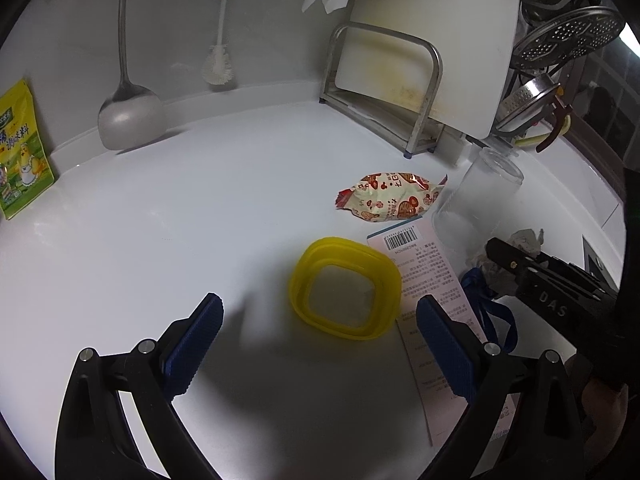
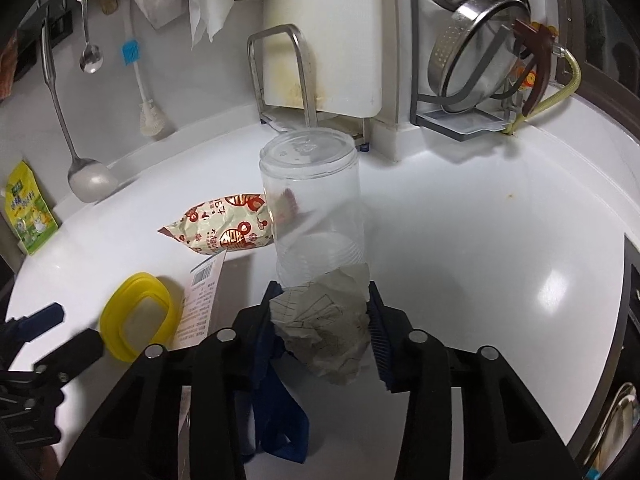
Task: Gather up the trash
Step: 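Grasp the crumpled white paper with the right tool while the left tool nears the yellow lid, then grasp the yellow lid rim with the left tool while the right tool lifts the paper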
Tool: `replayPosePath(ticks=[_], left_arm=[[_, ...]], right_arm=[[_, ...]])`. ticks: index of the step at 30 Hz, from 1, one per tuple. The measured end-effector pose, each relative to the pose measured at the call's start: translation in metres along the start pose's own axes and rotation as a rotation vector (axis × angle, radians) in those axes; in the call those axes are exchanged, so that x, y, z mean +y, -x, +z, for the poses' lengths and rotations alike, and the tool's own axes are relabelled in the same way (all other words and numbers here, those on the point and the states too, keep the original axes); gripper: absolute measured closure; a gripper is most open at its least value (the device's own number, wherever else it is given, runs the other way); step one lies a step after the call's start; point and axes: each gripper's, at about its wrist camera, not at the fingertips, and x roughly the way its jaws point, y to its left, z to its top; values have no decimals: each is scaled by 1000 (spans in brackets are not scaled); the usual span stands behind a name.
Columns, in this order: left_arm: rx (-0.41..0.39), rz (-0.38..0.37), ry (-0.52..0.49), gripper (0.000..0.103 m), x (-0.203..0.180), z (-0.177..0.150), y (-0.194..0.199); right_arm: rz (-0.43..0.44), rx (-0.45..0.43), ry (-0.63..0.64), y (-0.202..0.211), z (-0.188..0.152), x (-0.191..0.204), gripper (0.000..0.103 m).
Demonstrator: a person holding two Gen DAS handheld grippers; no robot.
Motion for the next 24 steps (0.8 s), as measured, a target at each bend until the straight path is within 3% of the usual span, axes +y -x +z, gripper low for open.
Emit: replayPosePath(ticks=[11,21,24], left_arm=[[60,-27,-13,8,-15,-1,-23],[112,6,-28,8,-21,2,-42],[117,21,-47,12,-23,4,-46]], right_arm=[[-21,-41,-81,39,-8,-27,64],[-21,-44,-131,61,-22,-38,64],[-22,-46,-136,67,-27,-38,64]])
